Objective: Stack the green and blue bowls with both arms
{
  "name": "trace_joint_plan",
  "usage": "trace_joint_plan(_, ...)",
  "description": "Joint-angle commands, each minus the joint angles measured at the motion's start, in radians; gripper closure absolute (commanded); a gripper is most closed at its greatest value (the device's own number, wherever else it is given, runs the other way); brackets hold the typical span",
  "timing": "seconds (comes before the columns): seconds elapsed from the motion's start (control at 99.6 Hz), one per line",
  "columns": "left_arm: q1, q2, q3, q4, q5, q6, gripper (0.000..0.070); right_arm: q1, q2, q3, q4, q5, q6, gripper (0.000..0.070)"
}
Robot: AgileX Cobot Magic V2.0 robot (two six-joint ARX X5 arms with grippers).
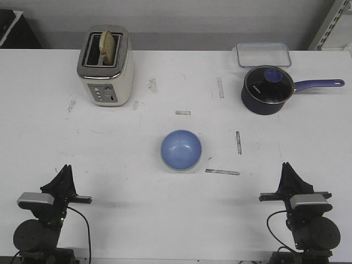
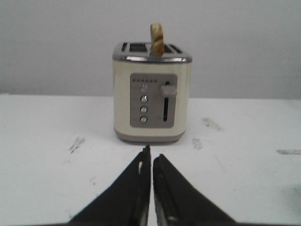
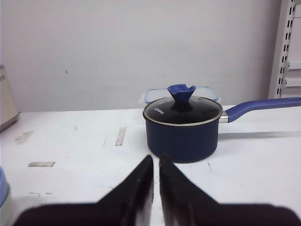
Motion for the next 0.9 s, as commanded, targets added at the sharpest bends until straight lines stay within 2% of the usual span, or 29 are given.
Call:
trace_joint_plan(0.0,0.001,-0.009,-0.021,0.023,-0.023,0.009,0.0699,0.001,-0.002,-0.001,0.014,0.004,0.008,0.0688)
trace_joint_plan(0.331,0.002,-0.061,-0.186,0.153,-0.029,0.009,0.0699,0.001,-0.002,-0.001,0.014,0.004,0.008,0.0688)
trace_joint_plan(0.452,0.002,-0.061,-0.259,0.255,-0.021,0.01,0.0698,0.001,-0.002,-0.001,0.014,0.004,0.008,0.0688)
trace_joint_plan(0.562,0.01,-0.061,-0.256,0.229,-0.009,0.022,0.0697,0.001,-0.002,-0.001,0.014,0.004,0.009,0.0687)
trace_joint_plan(0.653,0.021,-0.061,-0.256,0.229,0.004,0.08,0.0698,0.001,-0.002,-0.001,0.014,0.004,0.009,0.0688)
trace_joint_plan(0.894,0.021,-0.061,-0.256,0.226,0.004,0.08,0.0698,0.001,-0.002,-0.001,0.014,0.004,0.009,0.0687)
